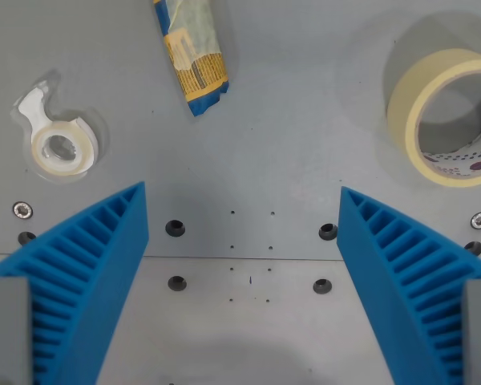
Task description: Move above the blue bag
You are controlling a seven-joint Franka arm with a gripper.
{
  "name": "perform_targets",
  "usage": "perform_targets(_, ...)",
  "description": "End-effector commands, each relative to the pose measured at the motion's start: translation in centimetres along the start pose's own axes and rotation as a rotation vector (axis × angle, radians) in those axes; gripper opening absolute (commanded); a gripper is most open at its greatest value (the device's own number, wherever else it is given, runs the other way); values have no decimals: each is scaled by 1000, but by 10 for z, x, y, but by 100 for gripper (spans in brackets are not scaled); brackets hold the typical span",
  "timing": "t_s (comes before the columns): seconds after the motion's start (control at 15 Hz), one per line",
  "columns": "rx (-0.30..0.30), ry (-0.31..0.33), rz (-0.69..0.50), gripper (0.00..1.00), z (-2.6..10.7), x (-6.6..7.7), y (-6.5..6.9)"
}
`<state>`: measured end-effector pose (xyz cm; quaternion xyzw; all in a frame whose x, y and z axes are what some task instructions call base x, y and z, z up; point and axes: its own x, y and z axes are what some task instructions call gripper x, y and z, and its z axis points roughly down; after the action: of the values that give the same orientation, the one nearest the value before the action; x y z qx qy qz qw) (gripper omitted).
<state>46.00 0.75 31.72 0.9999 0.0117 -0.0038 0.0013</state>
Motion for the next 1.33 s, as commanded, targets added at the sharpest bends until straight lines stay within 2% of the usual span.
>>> perform_targets(0.07,0,5,0,100,-2,0,0)
perform_targets(0.73,4,13,-36,100,3,2,-1)
perform_targets(1.0,10,26,-76,100,11,4,-4)
perform_targets(1.33,20,45,-132,100,27,10,-9)
